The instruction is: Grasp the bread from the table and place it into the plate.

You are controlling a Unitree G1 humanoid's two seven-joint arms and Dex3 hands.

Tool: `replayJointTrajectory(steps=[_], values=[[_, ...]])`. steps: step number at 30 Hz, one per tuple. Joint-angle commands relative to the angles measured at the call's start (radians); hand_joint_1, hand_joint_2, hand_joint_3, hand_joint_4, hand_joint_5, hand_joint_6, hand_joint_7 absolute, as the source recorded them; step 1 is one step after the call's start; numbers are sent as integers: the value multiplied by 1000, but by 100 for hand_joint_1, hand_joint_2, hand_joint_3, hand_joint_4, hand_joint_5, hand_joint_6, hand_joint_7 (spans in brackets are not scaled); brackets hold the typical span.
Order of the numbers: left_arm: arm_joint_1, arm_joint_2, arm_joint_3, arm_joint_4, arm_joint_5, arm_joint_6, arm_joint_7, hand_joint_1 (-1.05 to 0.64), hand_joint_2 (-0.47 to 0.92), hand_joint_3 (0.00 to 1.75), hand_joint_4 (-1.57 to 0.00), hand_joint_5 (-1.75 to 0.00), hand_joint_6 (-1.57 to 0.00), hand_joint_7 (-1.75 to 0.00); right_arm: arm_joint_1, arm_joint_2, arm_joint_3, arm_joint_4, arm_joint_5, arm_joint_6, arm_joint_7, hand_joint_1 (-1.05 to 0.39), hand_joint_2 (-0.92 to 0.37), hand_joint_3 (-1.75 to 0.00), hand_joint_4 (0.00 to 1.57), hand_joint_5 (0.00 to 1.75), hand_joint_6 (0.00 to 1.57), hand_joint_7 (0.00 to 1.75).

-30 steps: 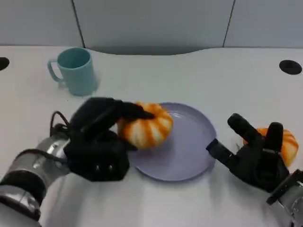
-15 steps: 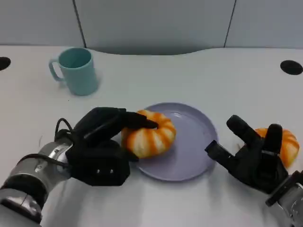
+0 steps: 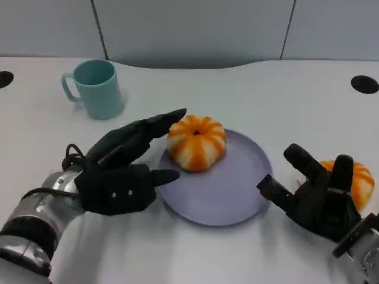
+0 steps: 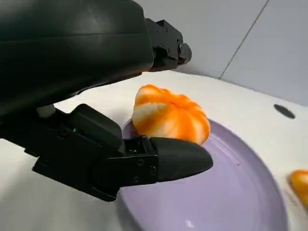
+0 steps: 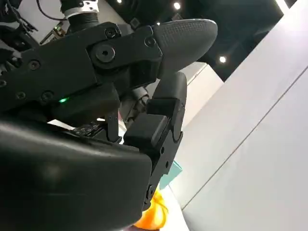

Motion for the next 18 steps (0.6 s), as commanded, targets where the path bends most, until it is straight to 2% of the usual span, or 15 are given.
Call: replayJointTrajectory(steps=[1, 7, 10, 11, 14, 18], values=[[21, -1, 58, -2, -88, -40, -103, -105, 92, 74, 0, 0, 0, 0, -11, -16, -2, 9, -3, -12, 4, -71, -92, -15, 72, 131, 89, 57], [37, -3, 111, -20, -168, -53, -213, -105, 92, 73, 0, 0, -6, -3, -22, -14, -6, 30, 2, -8, 7, -70, -92, -13, 72, 131, 88, 58], [67, -27, 190, -43, -299, -46, -327, -105, 92, 73, 0, 0, -13, -7, -23, -11, -3, 32, -3, -21, 8, -70, -92, -14, 72, 130, 88, 57], [84, -43, 231, -64, -370, -25, -384, -105, 92, 73, -5, -3, -17, -9, -22, -9, -3, 31, -3, -25, 8, -70, -92, -14, 72, 131, 88, 57], [154, -74, 347, -180, -589, 102, -544, -105, 92, 72, -13, -7, -17, -8, -20, -3, -4, 27, 0, -26, 4, -70, -92, -13, 73, 131, 88, 58], [284, -102, 461, -405, -840, 381, -675, -105, 92, 72, -15, -9, -13, -5, -26, -3, -7, 40, 5, -13, 10, -70, -92, -14, 72, 132, 88, 58]])
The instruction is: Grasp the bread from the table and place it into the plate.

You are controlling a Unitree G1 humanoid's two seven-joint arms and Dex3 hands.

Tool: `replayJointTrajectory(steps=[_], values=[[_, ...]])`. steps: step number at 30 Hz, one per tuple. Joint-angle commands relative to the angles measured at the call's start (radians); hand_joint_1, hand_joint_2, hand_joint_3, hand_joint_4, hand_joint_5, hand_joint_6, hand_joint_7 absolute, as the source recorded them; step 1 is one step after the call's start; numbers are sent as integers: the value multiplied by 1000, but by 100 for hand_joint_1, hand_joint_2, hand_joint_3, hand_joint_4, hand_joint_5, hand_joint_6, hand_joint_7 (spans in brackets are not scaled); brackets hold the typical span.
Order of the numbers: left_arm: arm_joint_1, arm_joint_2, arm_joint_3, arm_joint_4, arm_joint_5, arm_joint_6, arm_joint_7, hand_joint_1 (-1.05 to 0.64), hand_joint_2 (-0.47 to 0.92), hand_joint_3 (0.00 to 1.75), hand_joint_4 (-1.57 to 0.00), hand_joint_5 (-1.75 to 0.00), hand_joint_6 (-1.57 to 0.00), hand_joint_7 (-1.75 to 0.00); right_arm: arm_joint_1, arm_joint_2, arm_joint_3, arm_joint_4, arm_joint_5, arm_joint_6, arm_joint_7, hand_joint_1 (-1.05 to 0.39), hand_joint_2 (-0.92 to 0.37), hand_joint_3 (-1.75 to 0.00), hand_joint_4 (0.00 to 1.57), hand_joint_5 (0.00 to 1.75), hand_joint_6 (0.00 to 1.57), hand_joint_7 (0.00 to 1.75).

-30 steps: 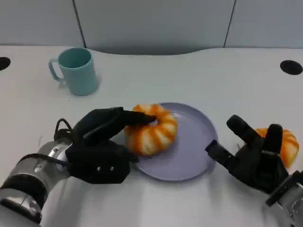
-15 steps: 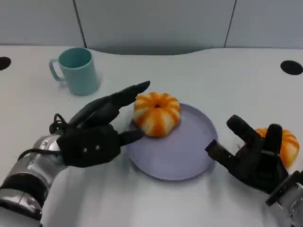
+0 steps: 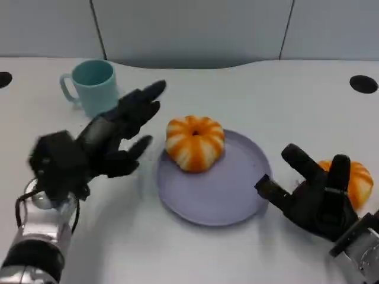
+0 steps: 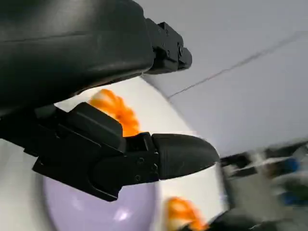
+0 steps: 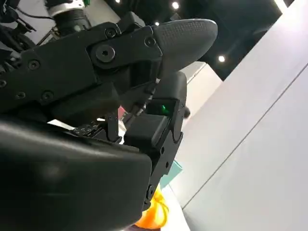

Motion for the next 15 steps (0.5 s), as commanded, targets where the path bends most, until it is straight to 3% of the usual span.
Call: replayJointTrajectory(steps=[1, 4, 8, 12, 15], values=[[142, -16, 107, -220, -221, 262, -104, -105, 92, 72, -17, -10, -15, -6, -11, -9, -7, 7, 4, 1, 10, -70, -92, -14, 72, 133, 88, 58], [237, -22, 156, -352, -343, 442, -150, -105, 92, 72, -23, -14, -19, -8, -11, -12, -10, 3, 8, 8, 5, -70, -92, -15, 70, 134, 88, 59], [355, -19, 207, -458, -461, 621, -210, -104, 92, 68, -45, -28, -41, -15, -10, -25, -18, -5, 11, 26, -11, -64, -92, -7, 71, 132, 89, 56], [443, -32, 225, -508, -492, 672, -269, -105, 92, 69, -53, -32, -48, -15, -11, -45, -26, -3, 17, 58, -2, -63, -91, -2, 69, 131, 88, 53], [468, -49, 230, -494, -480, 648, -295, -105, 92, 68, -54, -33, -48, -13, -4, -52, -26, -15, 5, 36, -11, -67, -90, -1, 68, 134, 88, 56]])
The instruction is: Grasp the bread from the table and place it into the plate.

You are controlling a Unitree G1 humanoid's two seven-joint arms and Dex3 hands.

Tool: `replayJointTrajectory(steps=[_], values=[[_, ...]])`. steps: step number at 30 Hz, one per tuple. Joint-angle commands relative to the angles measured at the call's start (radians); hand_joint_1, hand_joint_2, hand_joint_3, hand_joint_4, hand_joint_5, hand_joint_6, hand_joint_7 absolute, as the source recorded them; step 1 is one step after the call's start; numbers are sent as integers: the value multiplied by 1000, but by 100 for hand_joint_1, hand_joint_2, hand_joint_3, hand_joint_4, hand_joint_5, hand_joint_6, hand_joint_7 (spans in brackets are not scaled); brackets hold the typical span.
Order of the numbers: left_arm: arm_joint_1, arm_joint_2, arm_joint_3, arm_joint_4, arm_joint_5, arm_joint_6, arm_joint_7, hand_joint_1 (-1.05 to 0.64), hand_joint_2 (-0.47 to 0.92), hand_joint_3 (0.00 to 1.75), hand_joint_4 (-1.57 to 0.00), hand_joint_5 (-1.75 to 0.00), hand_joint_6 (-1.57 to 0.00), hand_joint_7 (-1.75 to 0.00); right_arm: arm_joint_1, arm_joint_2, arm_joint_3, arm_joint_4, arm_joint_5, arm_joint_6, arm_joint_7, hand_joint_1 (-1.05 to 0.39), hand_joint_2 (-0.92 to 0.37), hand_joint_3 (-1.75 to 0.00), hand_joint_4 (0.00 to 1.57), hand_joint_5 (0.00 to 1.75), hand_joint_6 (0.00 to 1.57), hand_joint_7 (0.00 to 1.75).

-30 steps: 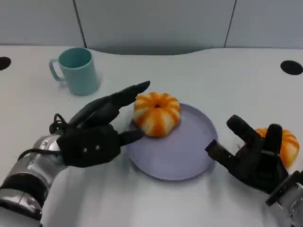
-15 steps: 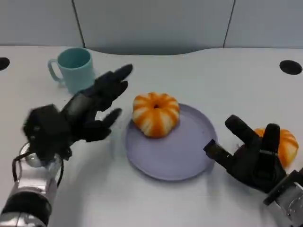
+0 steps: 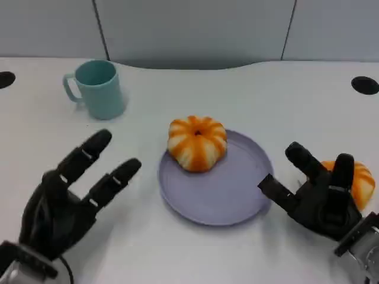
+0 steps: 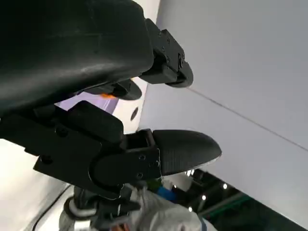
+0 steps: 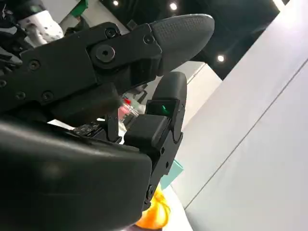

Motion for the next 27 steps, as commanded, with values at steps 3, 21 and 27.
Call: replayJointTrajectory(steps=[3, 21, 27], values=[[19, -31, 25, 47, 35, -64, -32, -104, 92, 67, -56, -34, -50, -13, -20, -46, -20, 33, 7, -6, 37, -61, -87, 0, 64, 135, 86, 57], [-31, -38, 28, 129, 85, -75, -64, -104, 92, 66, -60, -39, -56, -9, -32, -64, -35, 96, -8, -71, 99, -57, -88, -1, 60, 138, 90, 47], [-43, -40, 34, 142, 88, -79, -64, -104, 92, 63, -59, -41, -60, -10, -56, -74, -40, 136, -14, -99, 121, -59, -90, -1, 62, 135, 90, 47]])
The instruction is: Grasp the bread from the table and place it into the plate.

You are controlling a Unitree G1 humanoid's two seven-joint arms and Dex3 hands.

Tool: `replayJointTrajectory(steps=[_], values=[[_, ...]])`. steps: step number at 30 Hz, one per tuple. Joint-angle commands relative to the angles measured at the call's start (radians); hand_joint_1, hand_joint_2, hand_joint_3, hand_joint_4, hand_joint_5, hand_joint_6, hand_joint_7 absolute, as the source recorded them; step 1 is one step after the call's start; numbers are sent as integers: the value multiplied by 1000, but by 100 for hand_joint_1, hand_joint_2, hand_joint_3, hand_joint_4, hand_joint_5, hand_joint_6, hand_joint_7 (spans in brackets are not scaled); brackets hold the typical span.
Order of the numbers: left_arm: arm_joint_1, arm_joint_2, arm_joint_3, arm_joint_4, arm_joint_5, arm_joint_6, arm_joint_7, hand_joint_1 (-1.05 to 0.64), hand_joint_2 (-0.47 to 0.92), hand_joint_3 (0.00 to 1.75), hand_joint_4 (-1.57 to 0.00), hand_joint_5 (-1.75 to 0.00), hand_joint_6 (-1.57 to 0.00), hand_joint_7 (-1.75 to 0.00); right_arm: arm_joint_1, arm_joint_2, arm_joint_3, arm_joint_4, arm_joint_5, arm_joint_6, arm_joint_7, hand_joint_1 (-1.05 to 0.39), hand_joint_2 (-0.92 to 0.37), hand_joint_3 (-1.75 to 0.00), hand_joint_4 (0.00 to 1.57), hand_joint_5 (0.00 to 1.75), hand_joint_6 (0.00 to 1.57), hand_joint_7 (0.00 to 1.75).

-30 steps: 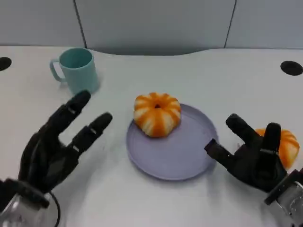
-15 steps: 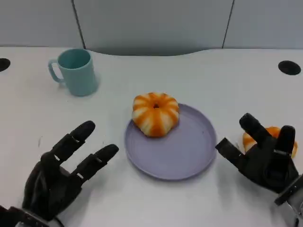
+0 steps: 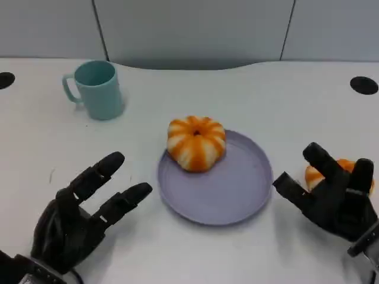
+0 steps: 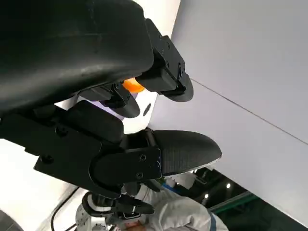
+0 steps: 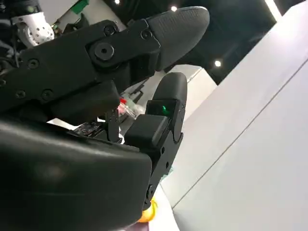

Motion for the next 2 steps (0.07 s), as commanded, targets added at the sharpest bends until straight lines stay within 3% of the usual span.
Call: replayJointTrajectory(steps=[1, 2], values=[[-17, 9, 8, 12, 10, -7, -13, -104, 92, 63, -60, -42, -62, -10, -31, -26, -9, 32, -5, -6, 11, -58, -89, 0, 66, 131, 92, 46], [-20, 9, 9, 16, 13, -10, -10, -104, 92, 62, -61, -43, -64, -11, -33, -27, -10, 34, -7, -7, 4, -57, -89, 0, 68, 129, 94, 45]])
